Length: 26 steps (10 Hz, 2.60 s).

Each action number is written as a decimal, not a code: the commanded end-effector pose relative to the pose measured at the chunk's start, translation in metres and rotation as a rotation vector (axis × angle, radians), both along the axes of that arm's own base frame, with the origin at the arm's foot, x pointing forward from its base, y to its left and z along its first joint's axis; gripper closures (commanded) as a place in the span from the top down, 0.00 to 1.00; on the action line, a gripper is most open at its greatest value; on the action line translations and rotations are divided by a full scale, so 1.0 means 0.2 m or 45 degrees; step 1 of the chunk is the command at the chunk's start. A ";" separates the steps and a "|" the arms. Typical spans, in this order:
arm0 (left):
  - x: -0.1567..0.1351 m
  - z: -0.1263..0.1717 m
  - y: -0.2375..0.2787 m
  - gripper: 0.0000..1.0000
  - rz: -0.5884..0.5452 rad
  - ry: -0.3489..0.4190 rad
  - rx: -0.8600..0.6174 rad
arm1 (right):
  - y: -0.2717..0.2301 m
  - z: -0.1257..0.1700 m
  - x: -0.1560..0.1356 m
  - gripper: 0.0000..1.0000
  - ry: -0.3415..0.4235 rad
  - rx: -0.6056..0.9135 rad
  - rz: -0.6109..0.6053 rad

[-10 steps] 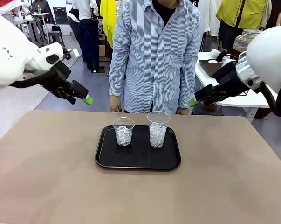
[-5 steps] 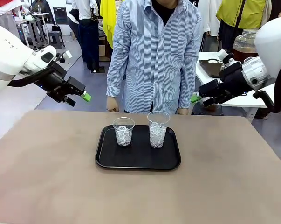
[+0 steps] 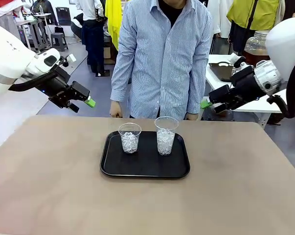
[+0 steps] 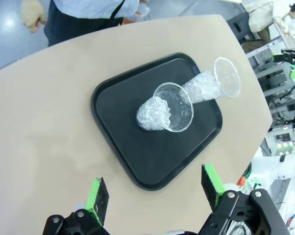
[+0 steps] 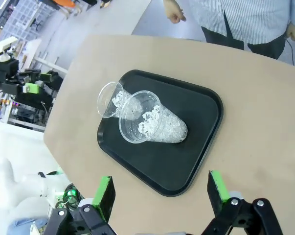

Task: Pour the drink into the iced cup.
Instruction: Pick up the iced cup indicated by the human and present it to them.

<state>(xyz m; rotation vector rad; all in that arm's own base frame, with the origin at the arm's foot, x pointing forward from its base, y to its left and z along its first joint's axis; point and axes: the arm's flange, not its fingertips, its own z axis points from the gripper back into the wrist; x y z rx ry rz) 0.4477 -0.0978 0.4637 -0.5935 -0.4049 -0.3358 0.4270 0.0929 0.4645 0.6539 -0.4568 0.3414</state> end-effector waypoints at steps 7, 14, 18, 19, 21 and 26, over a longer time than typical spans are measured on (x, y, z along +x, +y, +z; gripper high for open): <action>0.22 -0.21 0.38 1.00 -0.078 0.398 -0.690 | -0.31 -0.20 0.09 1.00 0.359 0.651 -0.187; 0.40 -0.34 0.34 1.00 -0.156 0.576 -0.850 | -0.38 -0.40 0.26 1.00 0.638 0.979 -0.222; 0.43 -0.32 0.36 1.00 -0.154 0.586 -0.892 | -0.40 -0.41 0.30 1.00 0.683 1.005 -0.177; 0.41 -0.31 0.34 1.00 -0.124 0.573 -0.882 | -0.39 -0.41 0.28 1.00 0.675 0.977 -0.173; 0.40 -0.33 0.36 1.00 -0.168 0.561 -0.844 | -0.39 -0.44 0.27 1.00 0.655 0.981 -0.180; 0.40 -0.33 0.36 1.00 -0.168 0.561 -0.844 | -0.39 -0.44 0.27 1.00 0.655 0.981 -0.180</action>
